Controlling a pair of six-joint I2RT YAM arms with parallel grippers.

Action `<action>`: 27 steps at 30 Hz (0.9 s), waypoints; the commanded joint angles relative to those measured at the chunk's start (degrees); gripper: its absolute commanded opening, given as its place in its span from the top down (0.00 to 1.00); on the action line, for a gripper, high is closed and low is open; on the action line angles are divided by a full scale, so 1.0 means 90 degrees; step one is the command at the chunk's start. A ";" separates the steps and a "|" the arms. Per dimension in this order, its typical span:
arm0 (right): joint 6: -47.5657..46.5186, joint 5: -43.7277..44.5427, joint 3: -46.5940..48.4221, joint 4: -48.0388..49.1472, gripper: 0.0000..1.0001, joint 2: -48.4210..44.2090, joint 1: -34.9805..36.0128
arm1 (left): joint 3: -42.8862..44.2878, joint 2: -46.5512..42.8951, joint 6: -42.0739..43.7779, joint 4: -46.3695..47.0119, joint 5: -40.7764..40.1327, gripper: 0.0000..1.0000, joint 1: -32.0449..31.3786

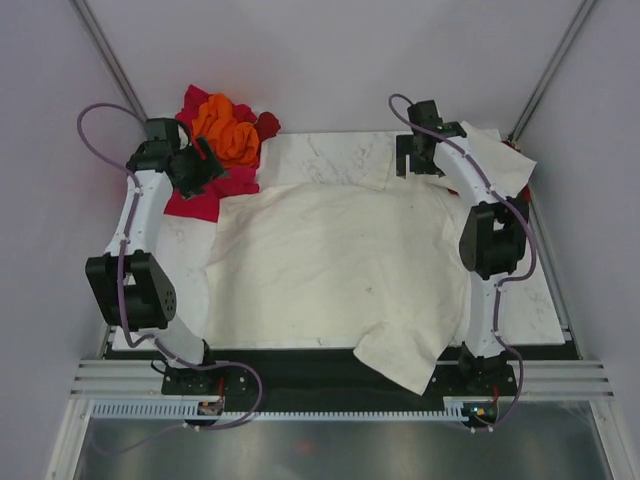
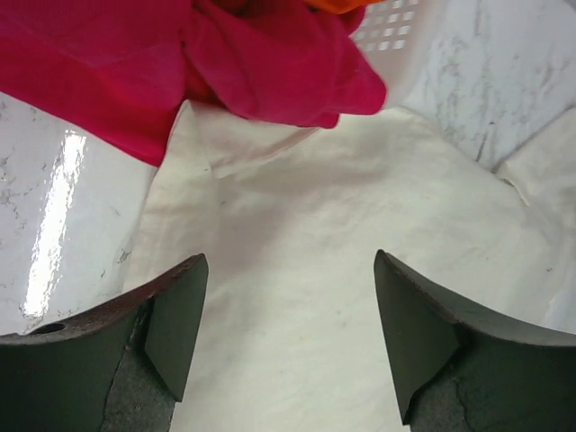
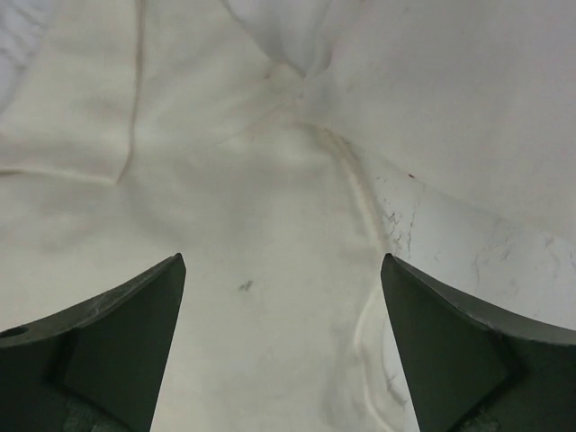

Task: Fold and stack the t-shirts
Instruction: Flatten the tshirt out

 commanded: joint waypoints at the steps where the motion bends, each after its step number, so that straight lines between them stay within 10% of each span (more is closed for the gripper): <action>1: 0.0261 -0.0758 -0.0456 0.1009 0.02 -0.1951 0.0086 | 0.0005 -0.1035 0.0278 0.0127 -0.0290 0.18 -0.0253; 14: 0.1509 -0.2171 -0.5677 0.3172 0.02 -0.3992 -0.0187 | -0.3188 -0.2287 0.0054 0.1318 -0.0115 0.22 -0.1141; 27: 0.2361 -0.3016 -0.8251 0.4427 0.02 -0.4033 -0.1261 | -0.4011 -0.1780 -0.0503 0.1709 -0.0193 0.26 -0.1573</action>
